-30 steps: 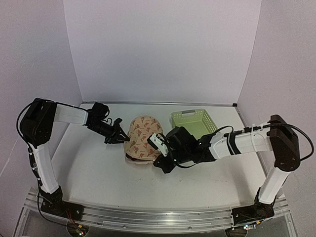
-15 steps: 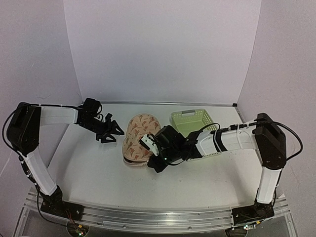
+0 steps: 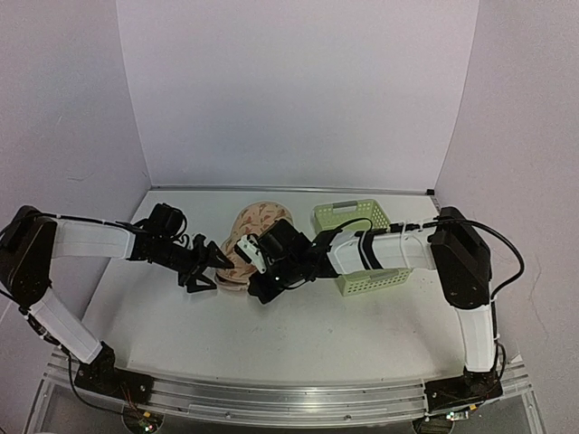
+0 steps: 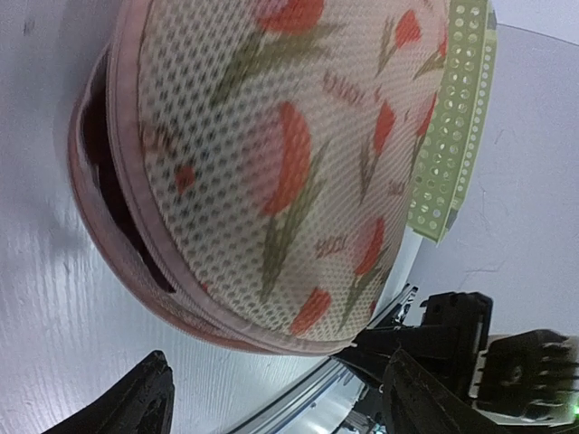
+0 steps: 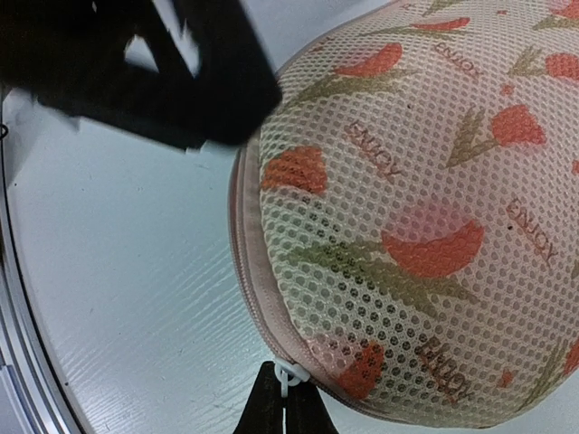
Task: Unzip the laundry bag and remove the bra
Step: Hold the laundry bag at the center of the board.
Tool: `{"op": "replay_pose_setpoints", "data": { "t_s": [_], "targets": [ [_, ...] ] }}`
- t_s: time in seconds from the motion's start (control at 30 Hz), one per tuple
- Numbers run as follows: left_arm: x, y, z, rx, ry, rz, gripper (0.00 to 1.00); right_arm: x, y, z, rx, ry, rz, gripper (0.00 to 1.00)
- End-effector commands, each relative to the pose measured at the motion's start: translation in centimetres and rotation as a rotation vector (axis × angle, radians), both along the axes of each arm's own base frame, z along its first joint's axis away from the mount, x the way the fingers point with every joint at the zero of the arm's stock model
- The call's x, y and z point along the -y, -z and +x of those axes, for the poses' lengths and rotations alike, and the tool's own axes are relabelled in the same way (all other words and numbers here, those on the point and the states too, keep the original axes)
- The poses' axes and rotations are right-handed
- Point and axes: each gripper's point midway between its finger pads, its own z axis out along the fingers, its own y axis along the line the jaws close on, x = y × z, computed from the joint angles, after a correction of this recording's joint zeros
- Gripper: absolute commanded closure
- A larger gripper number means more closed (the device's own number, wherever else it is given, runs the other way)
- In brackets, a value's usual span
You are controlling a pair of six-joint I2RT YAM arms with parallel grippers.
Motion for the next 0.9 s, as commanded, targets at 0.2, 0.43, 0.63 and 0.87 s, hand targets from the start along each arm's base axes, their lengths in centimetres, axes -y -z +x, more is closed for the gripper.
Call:
{"op": "replay_pose_setpoints", "data": {
  "t_s": [0.2,0.43,0.63,0.87],
  "targets": [
    [0.2,-1.2,0.6,-0.013,-0.225,-0.169,0.1,-1.5,-2.3,0.8,0.014,0.013,0.052,1.0],
    [1.3,-0.9,2.1,-0.04,-0.239,-0.197,0.08,-1.4,-2.6,0.7,0.016,0.016,0.055,1.0],
    [2.3,-0.1,2.4,-0.065,-0.223,-0.205,0.08,-1.3,-2.9,0.7,0.019,0.018,0.059,1.0],
    [3.0,0.7,2.9,-0.084,-0.208,-0.213,0.19,-1.2,-3.0,0.4,0.013,0.012,0.063,1.0]
  ]
}}
